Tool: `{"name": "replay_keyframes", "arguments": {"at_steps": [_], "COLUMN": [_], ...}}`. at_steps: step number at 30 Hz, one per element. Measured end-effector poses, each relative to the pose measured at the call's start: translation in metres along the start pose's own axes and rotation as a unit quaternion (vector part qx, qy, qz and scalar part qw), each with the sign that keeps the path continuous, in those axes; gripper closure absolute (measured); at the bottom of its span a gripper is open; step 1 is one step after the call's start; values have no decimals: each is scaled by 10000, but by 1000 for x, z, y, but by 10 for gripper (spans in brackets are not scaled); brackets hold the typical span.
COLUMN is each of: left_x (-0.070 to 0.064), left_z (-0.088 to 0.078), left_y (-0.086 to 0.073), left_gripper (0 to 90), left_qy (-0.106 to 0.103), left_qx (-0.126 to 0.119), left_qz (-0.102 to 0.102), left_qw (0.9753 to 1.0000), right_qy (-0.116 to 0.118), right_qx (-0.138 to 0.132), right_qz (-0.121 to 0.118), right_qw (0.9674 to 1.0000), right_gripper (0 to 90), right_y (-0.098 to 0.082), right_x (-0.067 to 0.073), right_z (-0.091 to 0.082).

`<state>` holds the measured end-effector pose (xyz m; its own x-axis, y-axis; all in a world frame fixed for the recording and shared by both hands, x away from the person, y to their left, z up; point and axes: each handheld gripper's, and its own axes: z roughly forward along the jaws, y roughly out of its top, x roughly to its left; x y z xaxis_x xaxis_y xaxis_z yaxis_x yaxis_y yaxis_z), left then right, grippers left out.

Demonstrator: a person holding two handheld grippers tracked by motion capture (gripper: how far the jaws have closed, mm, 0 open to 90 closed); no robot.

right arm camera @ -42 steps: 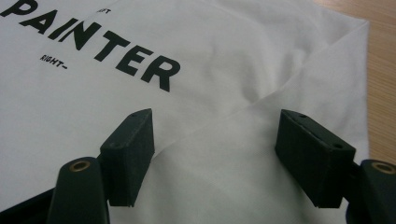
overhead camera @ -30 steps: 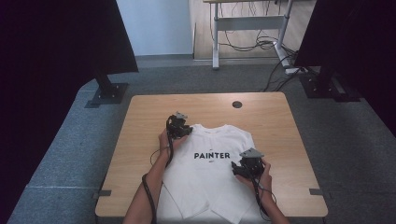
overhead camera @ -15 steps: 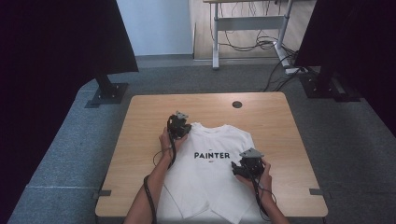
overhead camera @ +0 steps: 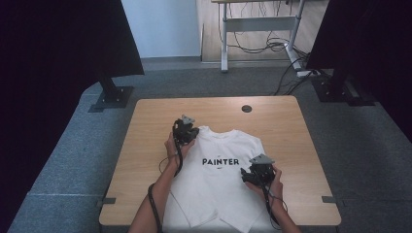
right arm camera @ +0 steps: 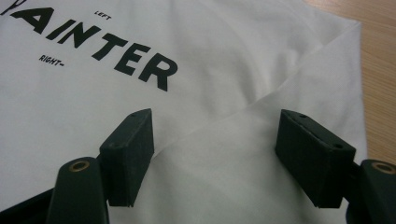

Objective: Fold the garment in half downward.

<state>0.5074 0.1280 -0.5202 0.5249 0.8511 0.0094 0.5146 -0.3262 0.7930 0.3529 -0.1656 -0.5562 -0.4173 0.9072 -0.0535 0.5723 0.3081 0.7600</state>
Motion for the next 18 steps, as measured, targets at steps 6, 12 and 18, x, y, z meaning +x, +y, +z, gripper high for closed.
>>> {"name": "replay_keyframes", "arguments": {"at_steps": [6, 12, 18], "left_x": [-1, -4, -6], "left_z": [-3, -5, -4], "left_y": [0, 0, 1], "left_gripper": [859, 860, 860], "left_qy": [0, 14, 17], "left_qx": [-65, -101, -71], "left_qz": [3, 27, 31], "left_qw": [10000, 9999, 10000], "right_qy": [-8, 7, 40], "right_qx": [-6, 4, 13], "right_qz": [-5, 3, 5], "right_qw": [10000, 10000, 10000], "right_gripper": [277, 273, 261], "right_y": [0, 0, 0], "right_x": [0, 0, -1], "right_z": [0, 0, 0]}}
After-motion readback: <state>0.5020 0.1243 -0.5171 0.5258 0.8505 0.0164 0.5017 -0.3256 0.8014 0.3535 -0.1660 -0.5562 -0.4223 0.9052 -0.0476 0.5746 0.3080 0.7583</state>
